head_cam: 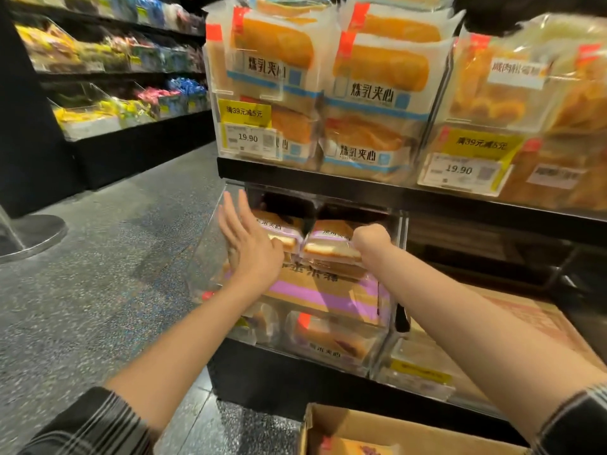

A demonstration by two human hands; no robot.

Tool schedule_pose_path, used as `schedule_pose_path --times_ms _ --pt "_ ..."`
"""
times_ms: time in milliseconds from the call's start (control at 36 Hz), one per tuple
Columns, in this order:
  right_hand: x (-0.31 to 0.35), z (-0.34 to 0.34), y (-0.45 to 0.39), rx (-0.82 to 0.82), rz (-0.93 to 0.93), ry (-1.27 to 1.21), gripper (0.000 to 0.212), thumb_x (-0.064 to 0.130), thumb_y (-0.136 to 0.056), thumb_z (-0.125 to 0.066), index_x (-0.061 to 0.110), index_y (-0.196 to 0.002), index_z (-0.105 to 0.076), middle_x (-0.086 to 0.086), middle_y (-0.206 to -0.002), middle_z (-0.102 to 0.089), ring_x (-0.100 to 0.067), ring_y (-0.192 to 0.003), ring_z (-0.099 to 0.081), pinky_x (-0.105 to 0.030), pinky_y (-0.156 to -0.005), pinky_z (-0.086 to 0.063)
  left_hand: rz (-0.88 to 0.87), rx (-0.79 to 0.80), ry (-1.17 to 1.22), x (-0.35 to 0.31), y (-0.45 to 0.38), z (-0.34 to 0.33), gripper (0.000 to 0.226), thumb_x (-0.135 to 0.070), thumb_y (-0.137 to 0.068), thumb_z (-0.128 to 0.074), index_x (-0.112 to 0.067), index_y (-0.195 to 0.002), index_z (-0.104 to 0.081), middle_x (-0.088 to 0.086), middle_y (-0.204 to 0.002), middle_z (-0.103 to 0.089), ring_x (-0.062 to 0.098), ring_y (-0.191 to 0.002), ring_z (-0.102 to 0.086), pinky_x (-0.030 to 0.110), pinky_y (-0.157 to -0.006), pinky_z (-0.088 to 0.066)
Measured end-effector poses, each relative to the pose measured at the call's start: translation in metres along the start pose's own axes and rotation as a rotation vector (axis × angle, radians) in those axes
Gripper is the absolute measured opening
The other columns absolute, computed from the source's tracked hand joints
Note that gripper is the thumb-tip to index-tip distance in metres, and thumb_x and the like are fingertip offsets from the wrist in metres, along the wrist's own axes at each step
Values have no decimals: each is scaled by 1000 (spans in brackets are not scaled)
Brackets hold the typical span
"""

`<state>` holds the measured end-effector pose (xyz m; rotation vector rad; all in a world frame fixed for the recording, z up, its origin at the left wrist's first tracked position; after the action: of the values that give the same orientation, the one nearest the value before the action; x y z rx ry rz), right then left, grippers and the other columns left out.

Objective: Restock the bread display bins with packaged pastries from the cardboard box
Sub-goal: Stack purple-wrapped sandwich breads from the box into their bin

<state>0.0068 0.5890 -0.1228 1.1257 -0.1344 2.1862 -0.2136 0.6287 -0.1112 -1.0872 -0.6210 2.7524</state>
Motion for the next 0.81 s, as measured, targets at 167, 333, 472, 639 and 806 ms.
schedule_pose_path --times_ms 167,333,472,639,806 --pt "6 2 10 -255 194 169 36 11 -96 -49 -2 -129 -45 -17 -133 -47 -30 -123 -44 -34 -104 -38 -213 456 -641 8 5 -51 60 -35 -102 -27 -20 -154 -1 14 -159 17 35 -144 21 50 -115 13" --pt "17 -53 44 -32 585 578 59 40 -102 -33 26 -154 -9 -8 -162 1 -27 -148 7 -41 -121 3 -196 607 -648 19 4 -74 78 -61 -97 -18 -20 -148 24 15 -152 33 34 -138 33 48 -114 16" --pt "0 -67 32 10 652 841 62 49 -101 -24 26 -154 -1 -9 -162 -1 -32 -148 2 -43 -121 1 -159 584 -534 20 -1 -75 88 -68 -92 -24 -21 -146 28 14 -156 25 32 -143 26 47 -115 14" --pt "1 -71 29 -37 680 896 63 48 -101 -29 24 -154 -5 -9 -161 -5 -34 -148 0 -45 -120 1 -190 517 -531 15 -9 -73 82 -69 -91 -28 -25 -153 2 15 -160 10 34 -146 16 49 -116 10" --pt "10 -55 36 -27 698 573 58 39 -98 -44 25 -151 -25 -8 -159 -18 -30 -146 -10 -40 -119 -2 -197 436 -480 5 -8 -57 81 -72 -87 -36 -29 -152 -15 16 -159 11 34 -144 22 50 -113 15"
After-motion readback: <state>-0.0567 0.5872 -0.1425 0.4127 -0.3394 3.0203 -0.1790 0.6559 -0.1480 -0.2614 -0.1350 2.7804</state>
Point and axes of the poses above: each hand's wrist, its own y-axis away from the middle knuckle, its own z-axis out of the back of the hand, x = y × z, the point moved 9 cm from there along -y, towards the middle knuckle
